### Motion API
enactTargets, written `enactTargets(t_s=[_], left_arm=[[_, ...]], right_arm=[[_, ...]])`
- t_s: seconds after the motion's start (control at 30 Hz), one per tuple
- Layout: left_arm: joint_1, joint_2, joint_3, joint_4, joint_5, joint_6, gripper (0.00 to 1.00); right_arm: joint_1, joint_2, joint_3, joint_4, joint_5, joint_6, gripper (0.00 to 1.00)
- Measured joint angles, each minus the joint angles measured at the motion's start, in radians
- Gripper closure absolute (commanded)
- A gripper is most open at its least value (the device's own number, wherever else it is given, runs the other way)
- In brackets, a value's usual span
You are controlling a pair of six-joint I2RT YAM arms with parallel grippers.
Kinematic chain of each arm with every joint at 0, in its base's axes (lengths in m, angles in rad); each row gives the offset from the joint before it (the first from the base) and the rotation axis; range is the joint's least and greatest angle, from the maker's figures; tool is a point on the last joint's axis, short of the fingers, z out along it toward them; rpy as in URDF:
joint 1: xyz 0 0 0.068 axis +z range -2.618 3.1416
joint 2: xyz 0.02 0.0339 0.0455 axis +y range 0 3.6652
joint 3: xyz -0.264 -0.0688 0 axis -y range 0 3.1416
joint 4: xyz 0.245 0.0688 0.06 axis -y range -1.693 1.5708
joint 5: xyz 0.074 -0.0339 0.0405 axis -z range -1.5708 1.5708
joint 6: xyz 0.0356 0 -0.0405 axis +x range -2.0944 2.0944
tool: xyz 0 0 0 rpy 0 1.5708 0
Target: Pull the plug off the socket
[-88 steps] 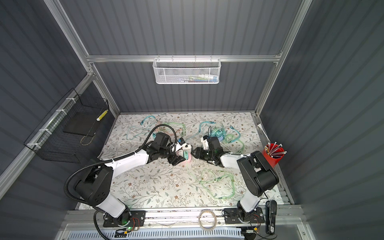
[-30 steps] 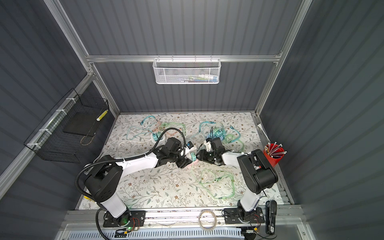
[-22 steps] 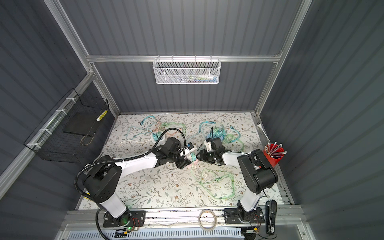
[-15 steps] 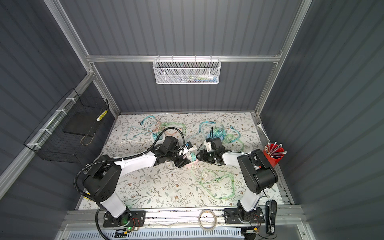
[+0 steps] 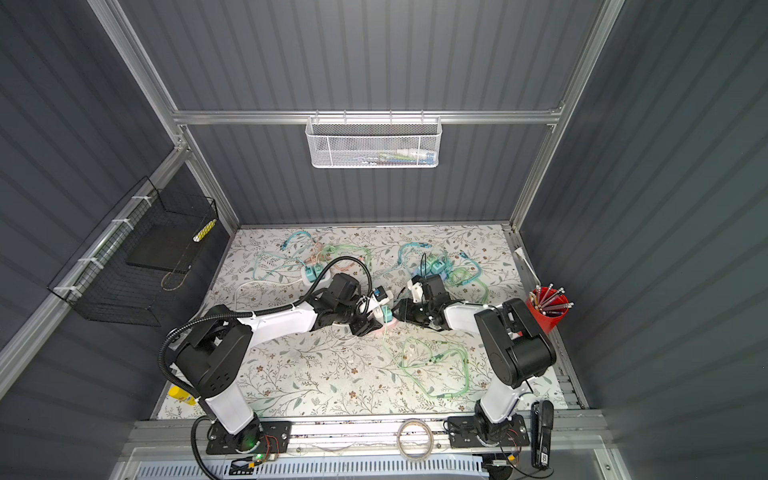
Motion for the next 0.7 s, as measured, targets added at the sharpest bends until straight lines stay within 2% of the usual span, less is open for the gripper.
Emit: enactTargets(t_s=[0.13,0.37,0.7], left_arm=[[0.0,0.015,0.011,0.003,0.013,0.001,0.48],[0.002,0.026,0.018,0.007,0.016,0.0,0.52],[0.002,0.026,0.018,0.016,0.017,-0.021,0.71]], right_arm=[[-0.001,0.0,0.0,0.0,-0.001,0.0,0.49],[-0.001,0.0,0.0,-0.002,0.0,0.0,0.49],[0.006,0.0,0.0,-0.034,0.023,-0.013,0.53]])
